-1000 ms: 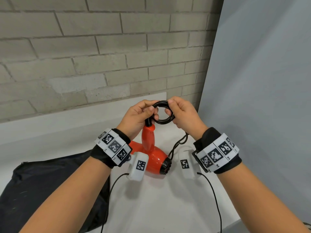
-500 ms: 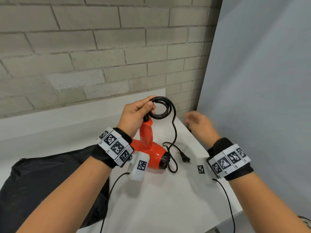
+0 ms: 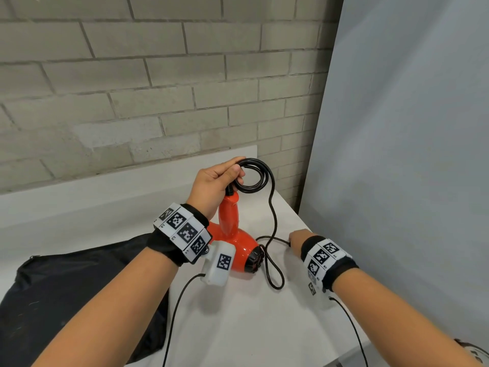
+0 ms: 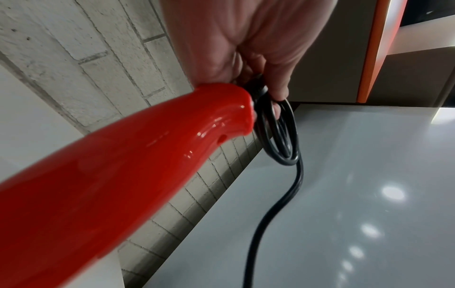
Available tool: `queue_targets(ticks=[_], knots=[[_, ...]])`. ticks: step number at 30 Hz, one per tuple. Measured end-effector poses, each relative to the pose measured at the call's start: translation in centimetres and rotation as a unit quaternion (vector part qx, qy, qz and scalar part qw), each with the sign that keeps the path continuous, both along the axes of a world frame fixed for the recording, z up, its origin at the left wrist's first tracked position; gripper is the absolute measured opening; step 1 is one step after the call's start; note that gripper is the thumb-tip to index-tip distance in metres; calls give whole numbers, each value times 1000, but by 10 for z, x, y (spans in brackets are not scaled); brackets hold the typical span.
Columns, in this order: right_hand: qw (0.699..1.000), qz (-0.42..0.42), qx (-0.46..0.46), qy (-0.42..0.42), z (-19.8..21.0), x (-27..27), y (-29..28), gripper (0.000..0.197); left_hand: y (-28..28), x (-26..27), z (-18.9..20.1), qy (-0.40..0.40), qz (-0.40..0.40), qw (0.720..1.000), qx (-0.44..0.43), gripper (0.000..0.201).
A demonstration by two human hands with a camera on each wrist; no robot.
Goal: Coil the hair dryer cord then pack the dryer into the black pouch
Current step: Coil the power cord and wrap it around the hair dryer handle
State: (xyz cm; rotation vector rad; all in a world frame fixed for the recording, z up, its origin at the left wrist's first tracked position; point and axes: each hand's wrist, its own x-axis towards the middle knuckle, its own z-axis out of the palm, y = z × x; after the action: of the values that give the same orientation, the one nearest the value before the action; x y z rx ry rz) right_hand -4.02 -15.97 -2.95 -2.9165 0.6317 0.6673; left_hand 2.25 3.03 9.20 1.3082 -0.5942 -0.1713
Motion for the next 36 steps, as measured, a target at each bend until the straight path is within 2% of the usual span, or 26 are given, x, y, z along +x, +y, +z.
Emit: queue_targets(ticks=[2, 4, 6, 8, 10, 12, 16, 19, 22, 24, 27, 32, 34, 36], knots=[[1000, -14, -10, -15, 2, -2, -14, 35, 1, 1, 0, 4, -4, 1000, -2, 25], [997, -26, 16, -77, 4, -6, -28, 33, 2, 1, -2, 8, -8, 1000, -3, 26], [980, -24, 65, -184, 9, -14, -38, 27, 3, 0, -5, 10, -9, 1000, -2, 28], [953, 24, 88, -290, 20, -20, -40, 21, 3, 1, -5, 11, -9, 1000, 0, 28], [912, 103, 121, -378, 35, -24, -31, 19, 3, 1, -4, 20, -5, 1000, -3, 27], [853, 180, 151, -466, 57, -17, -18, 20, 0, 9, 2, 10, 1, 1000, -10, 26], [743, 232, 193, -597, 76, -26, 8, 18, -3, 5, 2, 14, 10, 1000, -10, 25], [691, 244, 249, -633, 85, -28, 26, 14, -4, 3, 1, 19, 5, 1000, -6, 24], [654, 224, 292, -661, 94, -25, 42, 18, -4, 2, 1, 10, 2, 1000, 1, 25], [652, 212, 282, -671, 99, -20, 47, 17, -6, 2, 1, 0, 2, 1000, 11, 25], [677, 202, 240, -666, 102, -13, 53, 15, -6, 3, 1, -4, 6, 1000, 14, 25], [699, 117, 194, -678, 98, -9, 65, 11, -5, 3, 1, -2, 20, 1000, 15, 26], [696, 86, 215, -680, 98, -10, 70, 8, -5, 3, 1, -3, 35, 999, 19, 25], [677, 60, 228, -697, 100, -9, 71, 9, -3, 4, 0, -4, 48, 999, 20, 25]])
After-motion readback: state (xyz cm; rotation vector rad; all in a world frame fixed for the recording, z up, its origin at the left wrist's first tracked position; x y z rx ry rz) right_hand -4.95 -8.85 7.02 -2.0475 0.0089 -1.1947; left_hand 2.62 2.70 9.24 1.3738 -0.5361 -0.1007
